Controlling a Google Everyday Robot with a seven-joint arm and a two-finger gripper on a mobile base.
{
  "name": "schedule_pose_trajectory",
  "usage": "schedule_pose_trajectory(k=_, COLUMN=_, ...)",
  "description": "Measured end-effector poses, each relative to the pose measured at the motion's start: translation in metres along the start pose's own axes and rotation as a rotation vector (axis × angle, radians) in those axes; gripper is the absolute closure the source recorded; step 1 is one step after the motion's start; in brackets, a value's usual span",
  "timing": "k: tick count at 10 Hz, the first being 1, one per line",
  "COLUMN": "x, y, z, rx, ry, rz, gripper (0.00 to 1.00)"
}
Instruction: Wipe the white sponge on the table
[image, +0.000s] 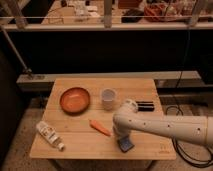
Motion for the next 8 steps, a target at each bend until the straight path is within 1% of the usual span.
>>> schedule_pose_trajectory(k=1, x=-0.014, y=0.006, z=-0.001, rx=-0.005, ry=-0.002, rz=-0.007, gripper=1.0)
schedule_pose_trajectory(k=2, x=-0.024, y=0.018, z=-0.002, rx=-0.009, ry=-0.006, rz=-0.005, gripper=1.0)
schedule_pose_trajectory(k=4, x=-0.041, y=0.045, z=-0.001, rx=-0.017, ry=-0.016, rz=0.024, gripper=1.0)
schedule_pose_trajectory(k=6, x=-0.058, y=0.084, z=0.0, rx=-0.034, ry=-0.02, rz=0.089, gripper=1.0)
schedule_pose_trajectory(k=7, x=-0.063, y=0.099, z=0.0, rx=-0.04, ry=-0.018, rz=0.122, gripper=1.0)
schedule_pose_trajectory(k=8, x=-0.066, y=0.119, z=-0.001, rx=-0.049, ry=-0.01, rz=0.17, gripper=1.0)
